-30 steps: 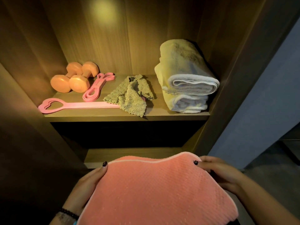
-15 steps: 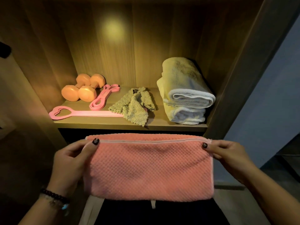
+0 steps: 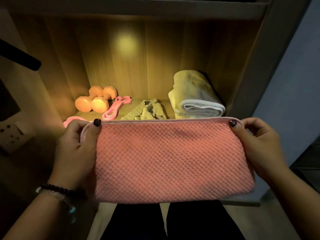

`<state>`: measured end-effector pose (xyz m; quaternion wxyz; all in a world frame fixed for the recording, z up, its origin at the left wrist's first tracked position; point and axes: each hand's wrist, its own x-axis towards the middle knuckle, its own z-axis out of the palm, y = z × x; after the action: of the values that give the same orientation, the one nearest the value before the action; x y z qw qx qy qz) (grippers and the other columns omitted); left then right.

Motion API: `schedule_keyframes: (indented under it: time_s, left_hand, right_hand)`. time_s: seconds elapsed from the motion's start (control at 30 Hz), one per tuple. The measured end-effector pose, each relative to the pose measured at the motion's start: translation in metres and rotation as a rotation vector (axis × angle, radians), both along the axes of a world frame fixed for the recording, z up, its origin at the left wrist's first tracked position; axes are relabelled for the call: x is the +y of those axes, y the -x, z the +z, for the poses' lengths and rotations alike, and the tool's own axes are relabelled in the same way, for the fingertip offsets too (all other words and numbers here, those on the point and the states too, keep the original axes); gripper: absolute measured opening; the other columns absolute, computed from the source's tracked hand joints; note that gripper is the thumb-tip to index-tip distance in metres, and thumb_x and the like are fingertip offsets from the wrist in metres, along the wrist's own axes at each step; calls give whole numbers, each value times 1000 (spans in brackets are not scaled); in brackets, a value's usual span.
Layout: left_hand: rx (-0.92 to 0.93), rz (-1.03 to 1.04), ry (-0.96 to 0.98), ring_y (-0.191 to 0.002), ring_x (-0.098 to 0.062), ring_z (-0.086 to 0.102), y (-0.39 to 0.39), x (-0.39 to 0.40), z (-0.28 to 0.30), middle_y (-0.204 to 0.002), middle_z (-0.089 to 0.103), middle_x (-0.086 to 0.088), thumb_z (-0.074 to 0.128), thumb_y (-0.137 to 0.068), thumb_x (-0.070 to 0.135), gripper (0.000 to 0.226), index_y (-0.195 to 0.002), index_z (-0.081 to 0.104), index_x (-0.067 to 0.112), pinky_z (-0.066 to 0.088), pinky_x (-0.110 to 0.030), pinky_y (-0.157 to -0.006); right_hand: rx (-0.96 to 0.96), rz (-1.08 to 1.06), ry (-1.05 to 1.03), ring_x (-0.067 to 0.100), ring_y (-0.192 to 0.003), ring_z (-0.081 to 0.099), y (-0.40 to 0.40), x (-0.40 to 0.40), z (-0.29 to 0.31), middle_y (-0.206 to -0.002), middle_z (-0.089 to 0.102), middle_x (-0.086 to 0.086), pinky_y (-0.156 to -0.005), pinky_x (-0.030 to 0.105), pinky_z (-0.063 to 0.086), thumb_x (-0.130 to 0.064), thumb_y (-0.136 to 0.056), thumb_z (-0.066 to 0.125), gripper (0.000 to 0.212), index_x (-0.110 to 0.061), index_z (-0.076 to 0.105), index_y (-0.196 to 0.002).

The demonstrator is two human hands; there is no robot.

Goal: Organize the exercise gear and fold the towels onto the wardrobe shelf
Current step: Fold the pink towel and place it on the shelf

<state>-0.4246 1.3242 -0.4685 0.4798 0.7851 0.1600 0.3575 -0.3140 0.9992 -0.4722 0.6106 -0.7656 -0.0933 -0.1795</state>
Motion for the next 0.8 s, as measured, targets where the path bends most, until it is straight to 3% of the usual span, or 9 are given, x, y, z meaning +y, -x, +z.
schedule_keyframes:
  time_s: [0.07, 0.17, 0.27, 0.37, 0.47, 0.53, 0.67, 0.8]
  left_hand:
    - [179, 29, 9, -77, -11, 54, -7, 8, -15, -85, 59, 6, 54, -94, 37, 20, -86, 59, 19, 40, -29, -60]
    - [443, 41, 19, -79, -19, 58, -20, 19, -71, -82, 63, 1, 61, -89, 42, 26, -82, 62, 16, 42, -31, -65]
    - [697, -60, 158, -82, -29, 63, -23, 23, -138, -78, 63, -3, 62, -88, 43, 33, -79, 63, 11, 40, -28, -64]
    - [967, -170, 330, -86, -26, 62, -8, 15, -161, -91, 65, -9, 54, -92, 50, 45, -92, 66, 7, 44, -27, -70]
    - [958, -225, 561, -77, -21, 61, 9, 9, -157, -91, 68, -10, 56, -92, 44, 39, -94, 65, 6, 42, -28, -60]
    - [933, -246, 607, -77, -24, 61, 17, 4, -151, -94, 67, -13, 56, -93, 39, 39, -98, 65, 2, 42, -29, -60]
    - [804, -221, 577, -70, -25, 54, 15, -1, -144, -83, 60, -15, 51, -97, 31, 32, -90, 62, 2, 37, -29, -62]
    - [974, -197, 410, -70, -24, 58, 15, 3, -147, -83, 64, -9, 50, -98, 32, 32, -93, 63, 3, 38, -29, -62]
  right_hand:
    - [45, -42, 144, -3, -65, 57, 0, -1, -13, -77, 63, -3, -59, 11, 46, -17, -84, 69, 10, -9, 63, -79]
    - [287, -92, 355, 13, -73, 59, -9, 0, -60, -77, 65, 1, -64, 29, 45, -19, -82, 71, 12, -9, 66, -78]
    - [551, -70, 328, 22, -73, 59, -9, 5, -113, -80, 65, 9, -64, 33, 44, -19, -84, 70, 18, -3, 66, -77]
    - [769, 19, 343, 19, -65, 49, 2, 6, -135, -79, 56, 15, -59, 32, 36, -30, -92, 61, 33, -2, 59, -73]
    - [949, 84, 387, 22, -79, 56, 9, 2, -138, -96, 60, 13, -69, 33, 38, -45, -93, 53, 43, -3, 60, -92]
    - [1020, 110, 439, 23, -85, 56, 12, -1, -137, -103, 58, 10, -73, 35, 40, -47, -94, 51, 43, -6, 56, -104]
    - [958, 147, 538, 20, -78, 56, 13, -5, -131, -88, 60, 7, -68, 34, 41, -37, -96, 52, 32, -7, 61, -90]
    - [982, 99, 479, 24, -82, 58, 13, -11, -131, -93, 63, 14, -70, 35, 43, -34, -92, 60, 29, -7, 62, -83]
